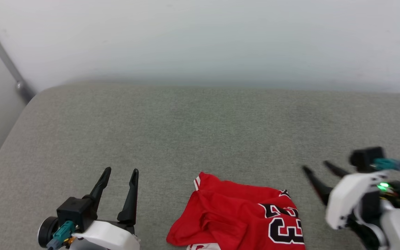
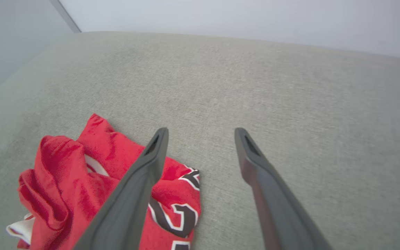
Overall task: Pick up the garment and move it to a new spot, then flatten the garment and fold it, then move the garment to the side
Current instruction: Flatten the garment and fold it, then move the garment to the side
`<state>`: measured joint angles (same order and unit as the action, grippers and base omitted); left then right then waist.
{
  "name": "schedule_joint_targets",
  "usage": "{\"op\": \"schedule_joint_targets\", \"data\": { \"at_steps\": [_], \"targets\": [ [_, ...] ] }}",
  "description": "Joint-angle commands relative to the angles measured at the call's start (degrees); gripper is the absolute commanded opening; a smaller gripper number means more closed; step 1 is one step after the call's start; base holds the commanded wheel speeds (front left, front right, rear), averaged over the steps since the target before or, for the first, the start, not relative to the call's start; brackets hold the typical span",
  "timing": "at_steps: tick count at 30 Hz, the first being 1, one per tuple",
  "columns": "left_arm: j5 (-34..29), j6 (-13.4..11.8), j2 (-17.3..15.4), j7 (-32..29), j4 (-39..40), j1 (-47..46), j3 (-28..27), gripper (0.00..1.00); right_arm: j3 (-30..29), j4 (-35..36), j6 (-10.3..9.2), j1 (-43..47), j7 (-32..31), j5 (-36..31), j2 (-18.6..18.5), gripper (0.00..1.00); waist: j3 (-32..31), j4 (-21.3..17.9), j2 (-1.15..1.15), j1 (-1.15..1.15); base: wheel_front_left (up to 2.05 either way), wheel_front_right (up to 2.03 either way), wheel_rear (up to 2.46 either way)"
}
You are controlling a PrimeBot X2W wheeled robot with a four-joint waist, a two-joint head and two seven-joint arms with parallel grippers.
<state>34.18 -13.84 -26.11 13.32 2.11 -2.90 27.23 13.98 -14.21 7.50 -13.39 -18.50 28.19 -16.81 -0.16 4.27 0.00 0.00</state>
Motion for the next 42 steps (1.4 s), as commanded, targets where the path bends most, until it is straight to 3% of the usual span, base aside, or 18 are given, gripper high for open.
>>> {"op": "schedule_joint_targets", "data": {
  "at_steps": [1, 5, 10, 16, 28, 35, 42],
  "targets": [
    [0.25, -0.2, -0.18, 0.28, -0.08, 0.51, -0.28, 1.0, -3.01, 1.74, -0.02, 2.04, 1.6, -3.36, -0.29, 1.0, -0.45, -0.74, 0.0, 0.0, 0.0, 0.0, 0.0],
    [0.41, -0.4, -0.58, 0.57, -0.53, 1.14, -0.99, 1.0, -10.15, 8.97, -0.02, 8.06, 6.14, -11.5, 0.17, 1.0, -0.77, -1.64, 0.0, 0.0, 0.0, 0.0, 0.0],
    [0.94, -0.65, -0.69, 0.87, -1.66, 2.4, -1.76, 1.0, -15.75, 17.7, -0.02, 16.04, 11.46, -15.1, 3.83, 1.0, -1.67, -2.53, 0.0, 0.0, 0.0, 0.0, 0.0],
    [0.92, -1.4, -1.08, 1.2, -2.29, 4.21, -2.4, 1.0, -16.6, 23.56, -0.02, 23.1, 14.0, -15.97, 8.57, 1.0, -2.58, -3.33, 0.0, 0.0, 0.0, 0.0, 0.0],
    [1.2, -2.48, -1.41, 1.41, -1.75, 5.95, -3.38, 1.0, -15.8, 26.09, -0.02, 24.35, 13.19, -17.32, 10.54, 1.0, -2.64, -4.23, 0.0, 0.0, 0.0, 0.0, 0.0],
    [1.64, -2.68, -1.01, 1.5, -2.1, 5.62, -3.65, 1.0, -17.83, 25.94, -0.02, 24.51, 7.72, -13.93, 11.22, 1.0, -2.16, -4.5, 0.0, 0.0, 0.0, 0.0, 0.0],
    [1.53, -2.56, -0.32, 1.64, -1.76, 4.83, -4.98, 1.0, -29.56, 22.94, -0.02, 20.7, -6.68, -6.36, 6.22, 1.0, -1.05, -3.83, 0.0, 0.0, 0.0, 0.0, 0.0]
  ]
}}
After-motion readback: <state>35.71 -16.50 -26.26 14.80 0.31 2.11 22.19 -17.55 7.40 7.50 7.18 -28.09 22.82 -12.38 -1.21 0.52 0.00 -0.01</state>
